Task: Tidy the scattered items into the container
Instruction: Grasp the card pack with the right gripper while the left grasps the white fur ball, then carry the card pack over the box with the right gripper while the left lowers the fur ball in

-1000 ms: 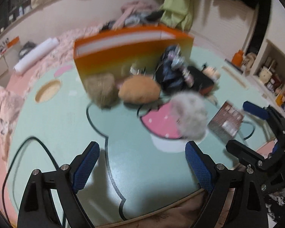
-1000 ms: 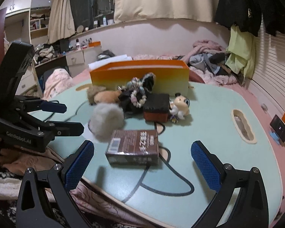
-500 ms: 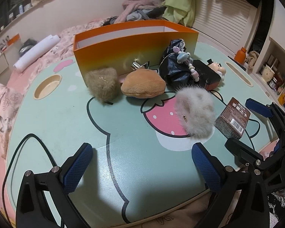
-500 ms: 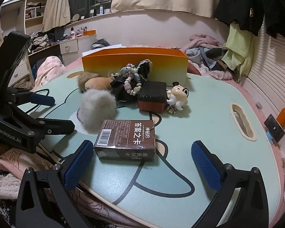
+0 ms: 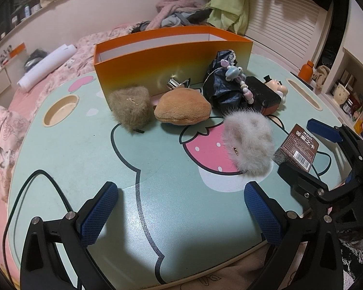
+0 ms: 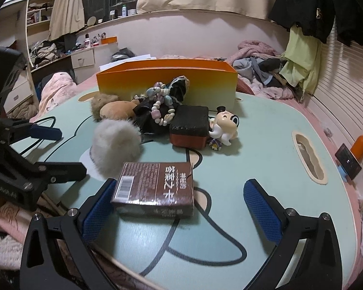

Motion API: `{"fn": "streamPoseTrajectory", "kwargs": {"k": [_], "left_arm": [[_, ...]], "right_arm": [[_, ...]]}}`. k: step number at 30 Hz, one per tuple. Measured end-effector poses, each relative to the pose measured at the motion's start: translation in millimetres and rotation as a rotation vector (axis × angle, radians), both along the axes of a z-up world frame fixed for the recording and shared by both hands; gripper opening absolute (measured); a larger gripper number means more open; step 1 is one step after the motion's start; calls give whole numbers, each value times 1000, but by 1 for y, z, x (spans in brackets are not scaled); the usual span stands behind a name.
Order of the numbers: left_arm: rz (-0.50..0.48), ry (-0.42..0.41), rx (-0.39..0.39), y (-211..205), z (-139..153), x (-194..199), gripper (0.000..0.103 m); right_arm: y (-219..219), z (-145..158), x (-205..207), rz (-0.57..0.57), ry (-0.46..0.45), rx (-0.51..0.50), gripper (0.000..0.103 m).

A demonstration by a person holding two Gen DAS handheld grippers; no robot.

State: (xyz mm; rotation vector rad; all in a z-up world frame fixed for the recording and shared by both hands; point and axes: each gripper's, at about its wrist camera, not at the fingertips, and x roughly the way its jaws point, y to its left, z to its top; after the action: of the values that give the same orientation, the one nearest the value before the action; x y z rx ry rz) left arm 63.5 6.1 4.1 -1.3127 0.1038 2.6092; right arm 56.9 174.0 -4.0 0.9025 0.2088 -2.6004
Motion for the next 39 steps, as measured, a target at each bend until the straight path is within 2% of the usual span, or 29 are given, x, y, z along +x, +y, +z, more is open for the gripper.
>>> {"fn": "streamPoseTrajectory", "kwargs": {"k": [1, 4, 6, 12, 15, 17, 19, 21, 24, 27, 28, 29, 32, 36, 39], "left_arm": [[1, 0, 0, 1, 0, 0, 103], [1, 0, 0, 0, 0, 0, 103], [1, 2, 1, 0, 1, 0, 103], [-13, 14, -2, 2, 8, -1, 103], [-57, 67, -13, 11, 22, -1, 103], [-77, 95, 14, 16, 33, -4, 103], [-97, 88, 64, 21, 40, -12, 102], [-105, 63, 85, 27, 42, -22, 96], [-107, 19, 53, 38, 33, -34, 78], [-141, -53, 38, 48, 19, -42, 43], [-149, -46, 35, 49, 18, -41, 26], [-158, -30, 32, 49, 19, -39, 21], [-182, 22, 90, 40, 29, -30, 21], [-134, 78, 141, 16, 42, -24, 21], [-99, 89, 131, 3, 48, -27, 21]], "right_arm": [[-1, 0, 0, 2, 4, 3, 99], [-6, 1, 0, 15, 27, 18, 86], [-9, 2, 1, 32, 46, 22, 60], [5, 10, 13, -14, 126, -48, 59], [15, 12, 14, -53, 135, -87, 59], [18, 12, 14, -64, 138, -100, 59], [21, 14, 17, -79, 161, -113, 59], [25, 18, 21, -95, 186, -129, 59], [33, 21, 23, -121, 207, -161, 59], [37, 21, 21, -132, 197, -177, 60], [36, 20, 20, -130, 192, -175, 60], [35, 20, 19, -128, 189, -171, 60], [35, 22, 21, -129, 193, -170, 60], [34, 20, 19, -122, 183, -168, 60], [33, 28, 14, -97, 159, -192, 60]]}}
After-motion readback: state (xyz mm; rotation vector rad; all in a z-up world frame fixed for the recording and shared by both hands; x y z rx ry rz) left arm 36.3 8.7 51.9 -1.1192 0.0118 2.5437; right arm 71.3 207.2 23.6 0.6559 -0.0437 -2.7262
